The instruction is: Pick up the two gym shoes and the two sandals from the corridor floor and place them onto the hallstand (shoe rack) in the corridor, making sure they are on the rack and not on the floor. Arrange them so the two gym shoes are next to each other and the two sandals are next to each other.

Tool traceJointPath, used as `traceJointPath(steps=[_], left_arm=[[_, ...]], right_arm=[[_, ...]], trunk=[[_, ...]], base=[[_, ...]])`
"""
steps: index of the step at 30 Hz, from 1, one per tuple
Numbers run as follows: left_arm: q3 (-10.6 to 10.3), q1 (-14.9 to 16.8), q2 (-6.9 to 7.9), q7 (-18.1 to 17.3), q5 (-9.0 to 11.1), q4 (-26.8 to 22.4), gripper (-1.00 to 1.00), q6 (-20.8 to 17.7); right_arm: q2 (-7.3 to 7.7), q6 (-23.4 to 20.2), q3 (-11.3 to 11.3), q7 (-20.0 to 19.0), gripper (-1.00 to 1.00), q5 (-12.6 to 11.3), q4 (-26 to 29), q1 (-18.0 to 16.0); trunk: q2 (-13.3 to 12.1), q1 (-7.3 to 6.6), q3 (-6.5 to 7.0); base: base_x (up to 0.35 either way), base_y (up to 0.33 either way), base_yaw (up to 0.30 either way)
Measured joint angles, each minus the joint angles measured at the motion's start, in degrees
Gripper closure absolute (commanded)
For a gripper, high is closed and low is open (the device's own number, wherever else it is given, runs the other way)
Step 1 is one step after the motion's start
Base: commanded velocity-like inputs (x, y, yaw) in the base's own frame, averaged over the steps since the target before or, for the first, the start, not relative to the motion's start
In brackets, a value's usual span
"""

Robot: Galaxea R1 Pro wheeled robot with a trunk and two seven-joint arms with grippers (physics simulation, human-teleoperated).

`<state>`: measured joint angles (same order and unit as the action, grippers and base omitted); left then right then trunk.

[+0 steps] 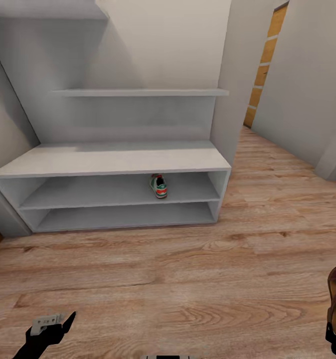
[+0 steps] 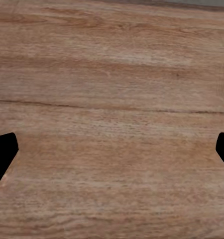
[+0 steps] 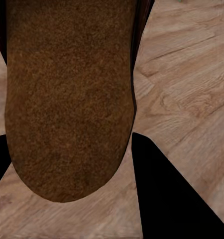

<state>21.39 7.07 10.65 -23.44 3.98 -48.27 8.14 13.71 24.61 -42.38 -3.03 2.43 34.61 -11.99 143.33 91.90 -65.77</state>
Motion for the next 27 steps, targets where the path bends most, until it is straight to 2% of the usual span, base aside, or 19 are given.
traceJointPath(steps=[9, 27], left_arm=[[0.5, 0.0, 0.08, 0.0, 0.1, -0.1, -1.0, 0.0], [0.5, 0.0, 0.08, -0.1, 0.1, -0.1, -1.0, 0.0]], right_arm=[[-0.06, 0.0, 0.0, 0.0, 1.0, 0.0, 0.0, 0.0], [-0.06, 0.0, -0.1, 0.0, 1.0, 0.0, 0.0, 0.0]], trunk=[[0.0, -0.01, 0.0], [0.0, -0.01, 0.0]], base=[[-0.01, 0.325, 0.187], [0.0, 0.338, 0.009]])
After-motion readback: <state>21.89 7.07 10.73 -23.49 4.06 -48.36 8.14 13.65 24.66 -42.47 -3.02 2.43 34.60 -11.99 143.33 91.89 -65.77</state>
